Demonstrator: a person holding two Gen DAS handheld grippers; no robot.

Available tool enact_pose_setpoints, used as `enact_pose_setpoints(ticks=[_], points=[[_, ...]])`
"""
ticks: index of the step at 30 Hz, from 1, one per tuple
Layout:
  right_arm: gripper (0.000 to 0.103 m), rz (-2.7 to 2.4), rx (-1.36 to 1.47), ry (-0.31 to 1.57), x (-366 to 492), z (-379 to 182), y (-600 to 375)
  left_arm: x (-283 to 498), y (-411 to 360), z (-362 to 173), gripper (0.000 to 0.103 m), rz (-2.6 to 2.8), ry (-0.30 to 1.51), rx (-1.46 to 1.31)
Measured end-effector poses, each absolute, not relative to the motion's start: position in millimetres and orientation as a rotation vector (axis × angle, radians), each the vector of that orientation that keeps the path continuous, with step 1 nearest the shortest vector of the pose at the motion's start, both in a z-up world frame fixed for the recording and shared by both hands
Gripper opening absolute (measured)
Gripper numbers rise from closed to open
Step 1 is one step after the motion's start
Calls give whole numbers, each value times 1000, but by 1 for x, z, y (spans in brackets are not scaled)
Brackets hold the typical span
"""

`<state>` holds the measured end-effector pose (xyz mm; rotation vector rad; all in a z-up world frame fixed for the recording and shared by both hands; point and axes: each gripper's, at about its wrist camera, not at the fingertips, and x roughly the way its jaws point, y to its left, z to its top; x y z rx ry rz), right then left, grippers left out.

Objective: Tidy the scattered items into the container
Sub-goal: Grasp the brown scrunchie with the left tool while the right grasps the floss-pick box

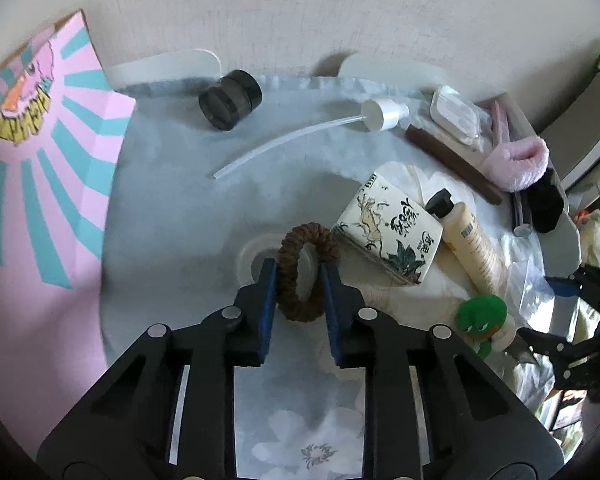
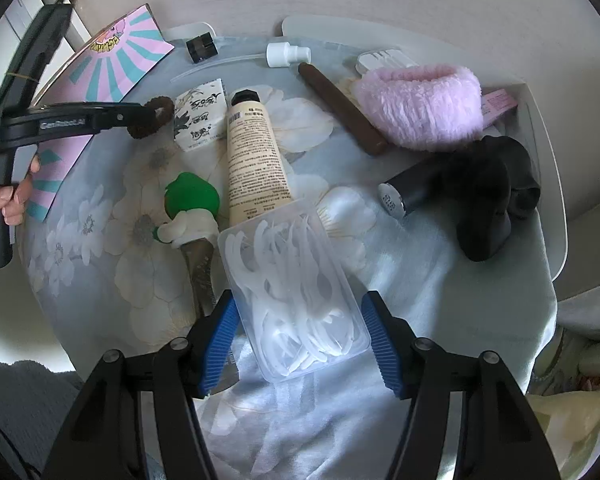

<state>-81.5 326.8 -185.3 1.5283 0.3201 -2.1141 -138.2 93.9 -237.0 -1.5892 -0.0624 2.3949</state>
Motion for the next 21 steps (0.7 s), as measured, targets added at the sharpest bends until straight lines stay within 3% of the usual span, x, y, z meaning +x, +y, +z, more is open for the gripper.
enact_pose_setpoints(ticks=[6, 13, 21], points=[[58, -2115, 1536, 336, -81, -188, 326, -143, 98, -243, 9, 2387, -117, -1591], [53, -2147, 1466, 430, -68, -179, 330, -135, 96, -230, 8, 2380, -135, -1591], [51, -2226, 1404, 247, -67, -139, 352, -121, 82, -179, 7, 2423, -189, -1495]])
